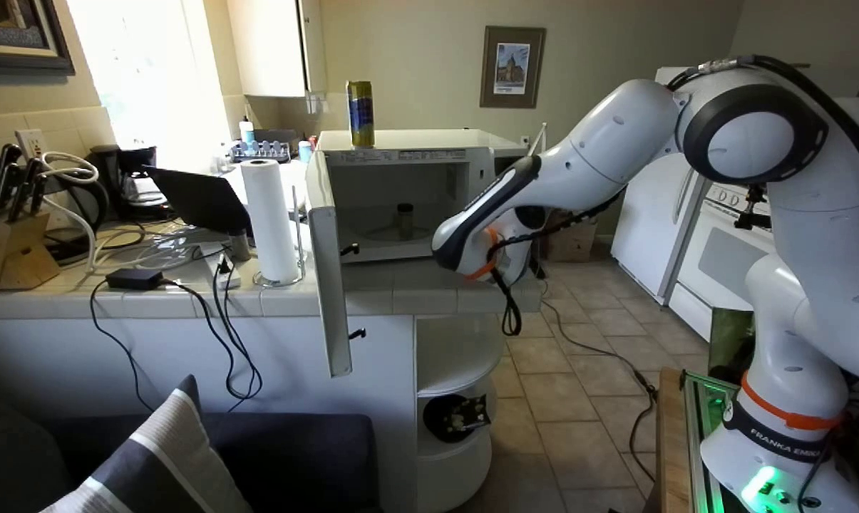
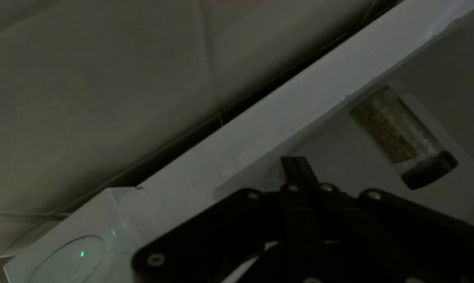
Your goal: Rotate the microwave plate
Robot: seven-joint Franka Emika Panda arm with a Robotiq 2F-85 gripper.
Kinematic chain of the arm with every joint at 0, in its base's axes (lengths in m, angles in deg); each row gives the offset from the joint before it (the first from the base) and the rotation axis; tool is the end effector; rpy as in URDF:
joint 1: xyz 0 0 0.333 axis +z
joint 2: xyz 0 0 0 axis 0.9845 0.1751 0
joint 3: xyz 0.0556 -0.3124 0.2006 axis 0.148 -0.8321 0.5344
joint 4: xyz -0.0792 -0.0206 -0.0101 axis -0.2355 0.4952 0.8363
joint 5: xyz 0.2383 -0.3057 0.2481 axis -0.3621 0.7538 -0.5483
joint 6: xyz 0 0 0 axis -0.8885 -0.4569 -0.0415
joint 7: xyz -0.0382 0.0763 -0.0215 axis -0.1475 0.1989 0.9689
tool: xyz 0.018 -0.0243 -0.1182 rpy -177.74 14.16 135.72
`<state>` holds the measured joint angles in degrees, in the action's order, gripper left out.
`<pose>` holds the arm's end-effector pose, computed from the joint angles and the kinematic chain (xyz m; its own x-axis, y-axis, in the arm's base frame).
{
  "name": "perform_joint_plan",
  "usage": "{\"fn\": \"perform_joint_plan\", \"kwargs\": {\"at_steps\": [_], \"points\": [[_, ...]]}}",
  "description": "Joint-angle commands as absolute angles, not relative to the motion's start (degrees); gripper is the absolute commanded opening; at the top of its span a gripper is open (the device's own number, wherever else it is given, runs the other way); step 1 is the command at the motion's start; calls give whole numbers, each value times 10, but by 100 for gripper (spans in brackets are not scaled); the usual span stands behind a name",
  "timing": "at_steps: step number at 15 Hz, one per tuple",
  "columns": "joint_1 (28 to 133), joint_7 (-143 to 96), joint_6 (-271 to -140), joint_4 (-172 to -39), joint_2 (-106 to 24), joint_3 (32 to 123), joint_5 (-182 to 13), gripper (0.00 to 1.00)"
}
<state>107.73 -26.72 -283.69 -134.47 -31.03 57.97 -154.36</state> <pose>0.6395 -0.0630 0.3187 -0.0628 -0.7212 0.6899 -0.7061 -0.4564 -0.5413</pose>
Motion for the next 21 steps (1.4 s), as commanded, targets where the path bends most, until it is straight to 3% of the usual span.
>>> {"fn": "perform_joint_plan", "kwargs": {"at_steps": [1,9,21], "points": [[1121,-143,-2879,-1243,-254,554,-1666,0],[1078,64,-2834,-1095,-205,557,-1721,0],[972,295,-2803,-1010,-171,615,-1908,0]]}}
